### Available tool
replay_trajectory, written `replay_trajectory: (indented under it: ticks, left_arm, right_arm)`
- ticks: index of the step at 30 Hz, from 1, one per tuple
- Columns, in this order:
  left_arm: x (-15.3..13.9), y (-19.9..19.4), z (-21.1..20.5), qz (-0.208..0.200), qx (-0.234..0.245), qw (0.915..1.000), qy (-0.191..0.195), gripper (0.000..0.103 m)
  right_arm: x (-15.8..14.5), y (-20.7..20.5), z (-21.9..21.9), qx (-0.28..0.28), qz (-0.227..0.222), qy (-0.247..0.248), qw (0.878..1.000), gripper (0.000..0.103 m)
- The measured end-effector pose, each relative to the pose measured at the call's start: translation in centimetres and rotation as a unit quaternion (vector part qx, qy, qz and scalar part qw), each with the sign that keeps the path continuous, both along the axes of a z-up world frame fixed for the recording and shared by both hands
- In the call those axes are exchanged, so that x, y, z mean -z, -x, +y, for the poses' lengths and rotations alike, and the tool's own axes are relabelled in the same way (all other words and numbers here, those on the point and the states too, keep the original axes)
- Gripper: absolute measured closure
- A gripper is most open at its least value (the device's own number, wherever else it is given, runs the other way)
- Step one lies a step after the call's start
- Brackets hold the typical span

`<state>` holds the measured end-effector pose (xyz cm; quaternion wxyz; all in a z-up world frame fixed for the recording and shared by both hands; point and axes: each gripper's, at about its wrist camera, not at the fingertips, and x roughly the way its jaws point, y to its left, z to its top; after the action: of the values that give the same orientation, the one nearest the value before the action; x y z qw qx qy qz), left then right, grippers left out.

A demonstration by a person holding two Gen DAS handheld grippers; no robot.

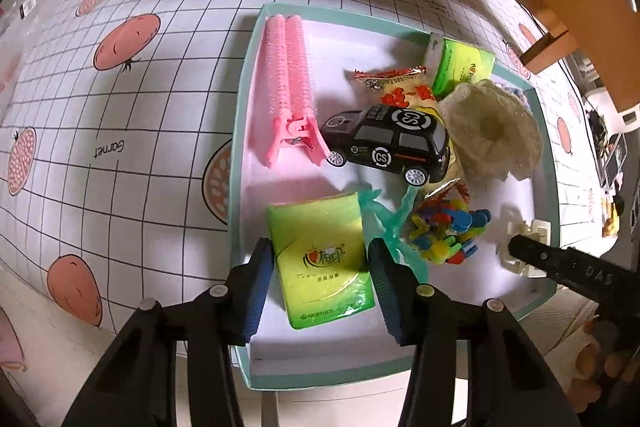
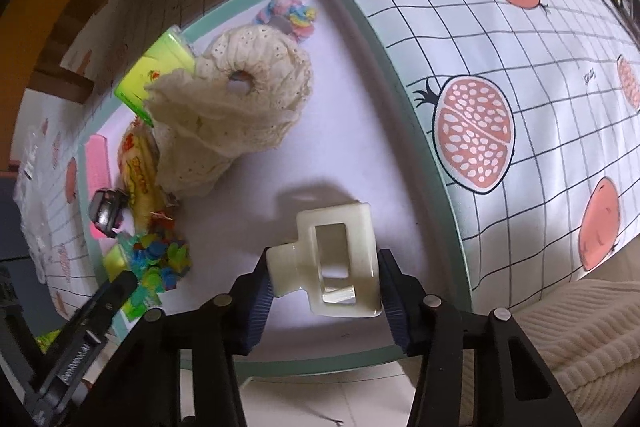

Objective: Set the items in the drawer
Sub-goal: 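Grasp the green tissue pack with the left tool while the right tool grasps the white hair clip, then carry the tissue pack and hair clip up into the open drawer with both tools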

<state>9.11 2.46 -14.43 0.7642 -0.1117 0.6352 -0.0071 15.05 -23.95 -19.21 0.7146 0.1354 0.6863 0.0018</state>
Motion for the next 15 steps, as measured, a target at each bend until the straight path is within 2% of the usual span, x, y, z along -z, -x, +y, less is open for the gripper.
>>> replay_trajectory:
  ticks: [9,14,15]
  left_arm:
    - [-0.2,0.1,-0.6,-0.006,0.003,0.9998,-0.02,0.053]
    - [-0.3,0.2,-0.1,-0.001,-0.006,0.9999,-0.014,0.055]
    - [-0.4,0.2,0.1,-0.001,-0.01,0.9999,-0.014,0.055]
  right_arm:
    - [0.0,0.5,-2.6,0.014,-0.008,-0.023,1.0,0.051]
    - [0.3,0.3,-2.6,0.021,-0.011,-0.028,0.999,0.051]
    - [-0.5,0.0,-1.5,0.025,-0.011,-0.029,0.999,0.051]
